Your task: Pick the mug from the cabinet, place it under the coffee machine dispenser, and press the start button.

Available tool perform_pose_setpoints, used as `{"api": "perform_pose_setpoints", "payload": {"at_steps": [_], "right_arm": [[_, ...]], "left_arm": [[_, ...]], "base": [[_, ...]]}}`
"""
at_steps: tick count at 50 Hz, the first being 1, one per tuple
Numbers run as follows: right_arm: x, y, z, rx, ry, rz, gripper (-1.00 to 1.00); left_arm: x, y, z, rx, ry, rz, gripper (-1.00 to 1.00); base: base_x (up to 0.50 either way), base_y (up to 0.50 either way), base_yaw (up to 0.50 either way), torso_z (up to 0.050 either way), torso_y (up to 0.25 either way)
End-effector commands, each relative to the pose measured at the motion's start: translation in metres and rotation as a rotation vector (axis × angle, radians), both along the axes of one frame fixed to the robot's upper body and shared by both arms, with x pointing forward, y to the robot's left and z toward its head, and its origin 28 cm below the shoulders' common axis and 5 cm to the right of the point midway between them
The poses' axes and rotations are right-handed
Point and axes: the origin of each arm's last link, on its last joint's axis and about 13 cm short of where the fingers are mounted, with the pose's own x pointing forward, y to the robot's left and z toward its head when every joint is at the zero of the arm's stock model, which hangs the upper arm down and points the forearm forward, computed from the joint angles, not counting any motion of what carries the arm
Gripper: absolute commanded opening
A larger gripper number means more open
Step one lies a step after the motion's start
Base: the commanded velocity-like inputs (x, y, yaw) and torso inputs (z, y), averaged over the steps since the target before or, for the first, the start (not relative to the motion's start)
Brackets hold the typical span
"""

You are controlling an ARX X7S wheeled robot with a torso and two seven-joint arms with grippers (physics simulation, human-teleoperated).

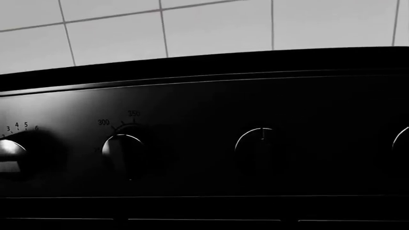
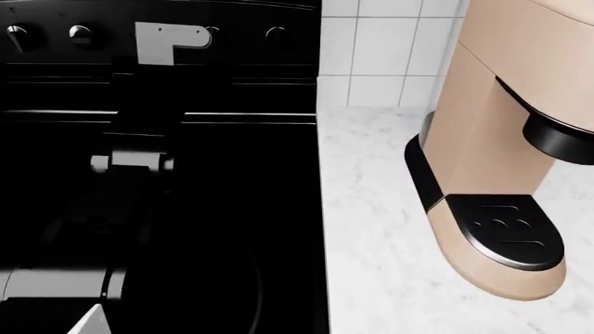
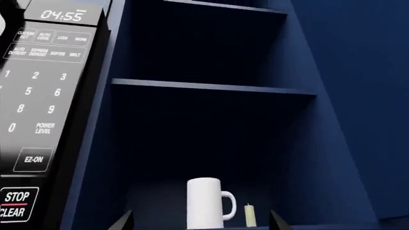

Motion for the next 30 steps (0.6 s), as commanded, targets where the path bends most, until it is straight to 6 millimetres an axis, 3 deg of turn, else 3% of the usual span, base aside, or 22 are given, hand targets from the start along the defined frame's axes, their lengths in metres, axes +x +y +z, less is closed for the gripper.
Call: {"api": "perform_pose_setpoints", "payload": {"at_steps": [1, 13, 21, 30], "right_arm": [[0.009, 0.004, 0.036, -0.022, -0.001, 0.008, 1.00], [0.059, 0.004, 0.082, -0.060, 0.137, -0.062, 1.00], [0.098, 0.008, 0.099, -0.064, 0.296, -0.091, 1.00], [0.116, 0.006, 0.122, -0.026, 0.334, -0.103, 1.00]], "left_arm": [[0.000, 0.000, 0.000, 0.007, 0.002, 0.001, 1.00], [0.000, -0.001, -0.001, 0.017, 0.005, 0.003, 1.00], [0.000, 0.000, -0.001, 0.015, 0.005, 0.001, 1.00], [0.000, -0.001, -0.001, 0.020, 0.006, 0.001, 1.00]], "base": [[0.00, 0.00, 0.00, 0.000, 0.000], [0.00, 0.00, 0.00, 0.000, 0.000], [0.00, 0.00, 0.00, 0.000, 0.000], [0.00, 0.00, 0.00, 0.000, 0.000]]}}
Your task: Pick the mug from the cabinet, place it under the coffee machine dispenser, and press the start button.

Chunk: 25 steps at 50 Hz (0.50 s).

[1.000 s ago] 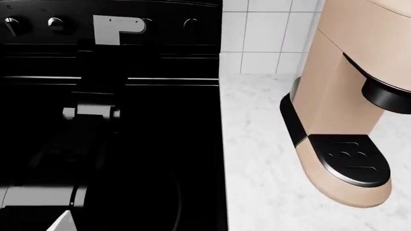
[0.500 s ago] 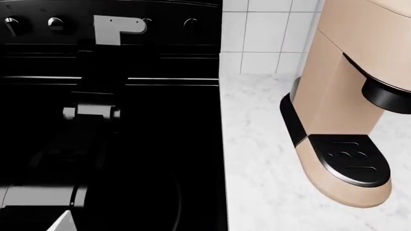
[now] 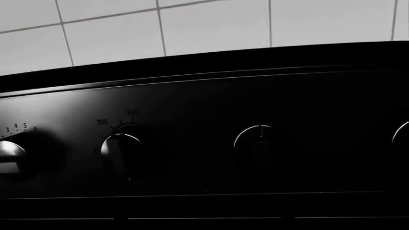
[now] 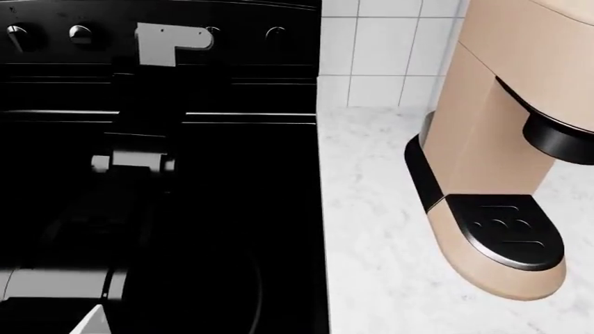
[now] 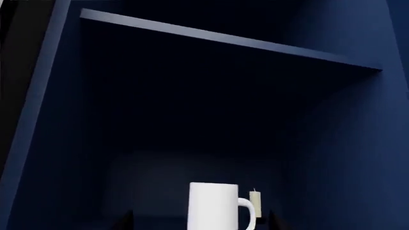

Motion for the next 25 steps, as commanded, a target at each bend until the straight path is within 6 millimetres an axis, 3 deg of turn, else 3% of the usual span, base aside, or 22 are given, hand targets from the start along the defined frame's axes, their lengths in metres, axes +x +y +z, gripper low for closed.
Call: {"api": "perform_pose_setpoints", "payload": {"at_steps": [1, 9, 25], "right_arm": [[0.031, 0.000, 0.027, 0.016, 0.094, -0.041, 1.00], [0.041, -0.003, 0.043, 0.029, 0.101, -0.083, 1.00], [0.100, -0.007, 0.039, 0.069, 0.254, -0.141, 1.00]], "left_arm": [[0.000, 0.000, 0.000, 0.004, 0.001, 0.000, 1.00], [0.000, 0.000, 0.000, 0.006, 0.002, -0.003, 1.00], [0.000, -0.001, -0.001, 0.017, 0.002, -0.004, 1.00]], "base": [[0.00, 0.00, 0.00, 0.000, 0.000], [0.00, 0.00, 0.00, 0.000, 0.000], [0.00, 0.00, 0.00, 0.000, 0.000]]}}
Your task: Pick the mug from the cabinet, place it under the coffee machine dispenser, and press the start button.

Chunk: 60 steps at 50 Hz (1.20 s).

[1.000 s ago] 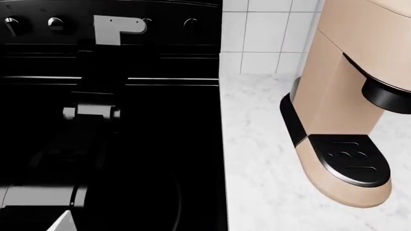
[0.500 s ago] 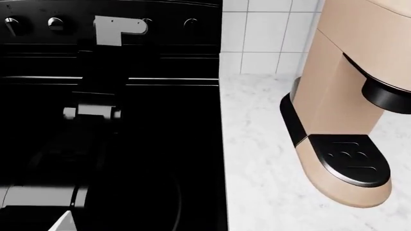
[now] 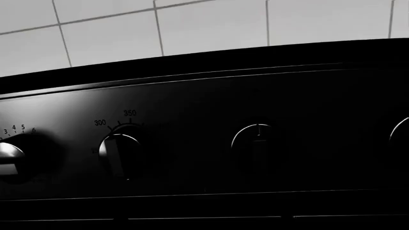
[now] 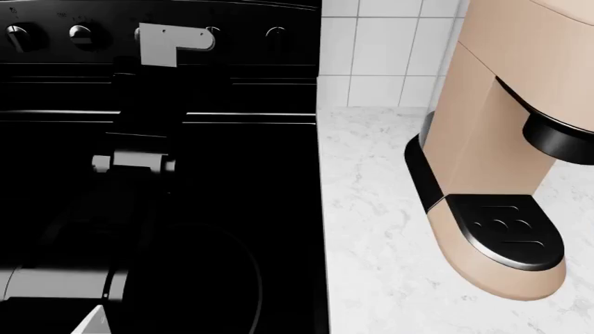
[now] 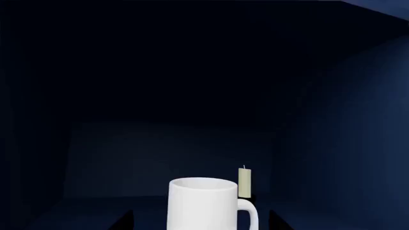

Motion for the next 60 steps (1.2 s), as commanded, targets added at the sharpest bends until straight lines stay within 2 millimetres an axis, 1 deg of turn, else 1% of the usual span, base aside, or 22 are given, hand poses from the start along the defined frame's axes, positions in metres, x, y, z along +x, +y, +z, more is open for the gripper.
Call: {"api": "perform_pose_setpoints", "payload": {"at_steps": [1, 7, 13, 23, 24, 32, 36, 39, 46, 50, 60], "right_arm": [[0.035, -0.003, -0.001, 0.017, 0.093, -0.049, 1.00], [0.049, -0.005, -0.003, 0.019, 0.125, -0.077, 1.00], [0.058, -0.007, -0.006, 0.027, 0.151, -0.093, 1.00], [0.082, -0.008, -0.024, 0.050, 0.247, -0.083, 1.00], [0.084, -0.008, -0.026, 0.053, 0.258, -0.080, -1.00], [0.084, -0.008, -0.028, 0.073, 0.267, -0.064, -1.00], [0.079, -0.007, -0.025, 0.086, 0.249, -0.048, -1.00], [0.066, -0.007, -0.015, 0.110, 0.177, -0.011, -1.00], [0.021, -0.001, 0.015, 0.107, -0.061, 0.033, -1.00], [0.000, 0.001, 0.025, 0.096, -0.184, 0.030, -1.00], [-0.032, 0.002, 0.036, 0.103, -0.333, 0.071, -1.00]], "left_arm": [[0.000, 0.000, 0.000, 0.008, 0.000, -0.001, 1.00], [0.000, 0.000, 0.000, 0.011, -0.002, 0.000, 1.00], [0.000, 0.000, 0.000, 0.010, -0.001, -0.002, 1.00], [0.000, 0.000, 0.000, 0.010, -0.002, -0.005, 1.00], [0.000, -0.001, 0.000, 0.012, -0.002, -0.003, 1.00], [0.000, -0.001, 0.000, 0.014, -0.007, 0.000, 1.00], [0.000, -0.001, 0.000, 0.013, -0.007, 0.000, 1.00], [0.000, 0.000, 0.000, 0.012, -0.008, 0.000, 1.00], [0.000, 0.000, 0.000, 0.013, -0.007, -0.001, 1.00], [0.000, -0.001, 0.000, 0.016, -0.008, 0.000, 1.00], [0.000, -0.001, 0.000, 0.018, -0.009, 0.002, 1.00]], "base": [[0.00, 0.00, 0.00, 0.000, 0.000], [0.00, 0.00, 0.00, 0.000, 0.000], [0.00, 0.00, 0.00, 0.000, 0.000], [0.00, 0.00, 0.00, 0.000, 0.000], [0.00, 0.00, 0.00, 0.000, 0.000], [0.00, 0.00, 0.00, 0.000, 0.000], [0.00, 0.00, 0.00, 0.000, 0.000], [0.00, 0.00, 0.00, 0.000, 0.000], [0.00, 0.00, 0.00, 0.000, 0.000], [0.00, 0.00, 0.00, 0.000, 0.000], [0.00, 0.00, 0.00, 0.000, 0.000]]}}
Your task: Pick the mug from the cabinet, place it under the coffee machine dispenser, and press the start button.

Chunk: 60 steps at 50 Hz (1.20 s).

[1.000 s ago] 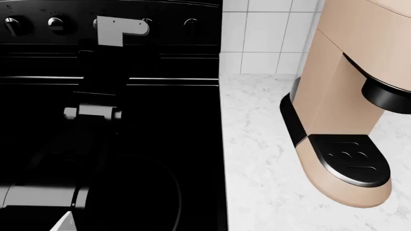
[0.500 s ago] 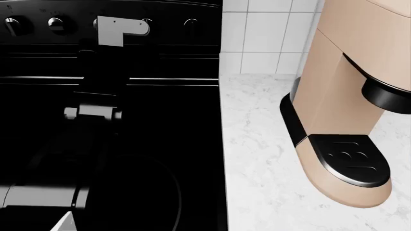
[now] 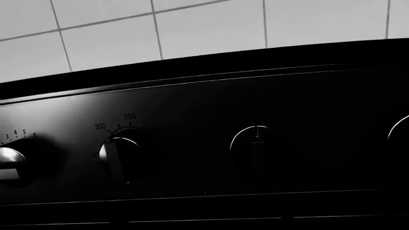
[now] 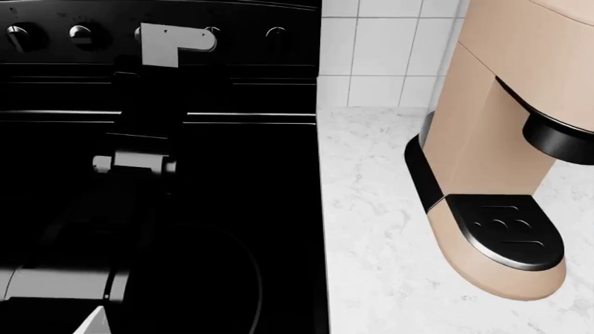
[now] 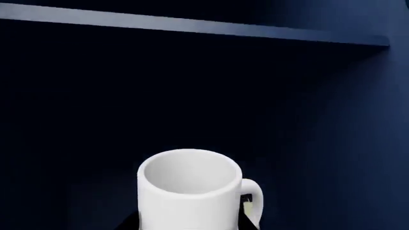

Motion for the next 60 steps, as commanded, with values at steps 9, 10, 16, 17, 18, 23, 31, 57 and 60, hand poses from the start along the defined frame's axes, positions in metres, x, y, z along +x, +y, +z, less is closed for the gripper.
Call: {"api": "perform_pose_setpoints", "payload": {"at_steps": [9, 10, 16, 17, 18, 23, 31, 57, 60], "right_arm": [[-0.057, 0.003, 0.017, -0.007, -0.277, 0.053, -1.00], [-0.058, 0.004, 0.017, -0.005, -0.282, 0.057, -1.00], [-0.062, 0.007, 0.012, -0.027, -0.264, 0.114, -1.00], [-0.062, 0.008, 0.011, -0.034, -0.244, 0.118, -1.00], [-0.062, 0.010, 0.009, -0.039, -0.231, 0.124, -1.00], [-0.066, 0.013, 0.002, -0.071, -0.200, 0.158, -1.00], [-0.067, 0.015, -0.003, -0.105, -0.182, 0.189, -1.00], [-0.058, 0.014, -0.031, -0.100, -0.127, 0.231, -1.00], [-0.054, 0.011, -0.053, -0.098, -0.098, 0.222, -1.00]], "left_arm": [[0.000, 0.000, 0.000, 0.004, -0.003, 0.002, 1.00], [0.000, 0.000, 0.000, 0.004, -0.003, 0.003, 1.00], [0.000, 0.000, 0.000, 0.005, -0.004, 0.003, 1.00], [0.000, 0.000, 0.000, 0.004, -0.004, 0.003, 1.00], [0.000, 0.000, 0.000, 0.004, -0.004, 0.003, 1.00], [0.000, 0.000, 0.000, 0.000, -0.006, 0.002, 1.00], [0.000, 0.000, 0.000, 0.000, -0.009, 0.002, 1.00], [0.000, 0.001, 0.001, -0.034, -0.005, 0.000, 1.00], [0.000, 0.001, 0.001, -0.035, -0.006, -0.002, 1.00]], "base": [[0.00, 0.00, 0.00, 0.000, 0.000], [0.00, 0.00, 0.00, 0.000, 0.000], [0.00, 0.00, 0.00, 0.000, 0.000], [0.00, 0.00, 0.00, 0.000, 0.000], [0.00, 0.00, 0.00, 0.000, 0.000], [-0.08, -0.07, 0.00, 0.000, 0.000], [-0.50, -0.34, 0.00, 0.000, 0.000], [-0.38, -0.24, 0.00, 0.000, 0.000], [0.00, 0.00, 0.00, 0.000, 0.000]]}}
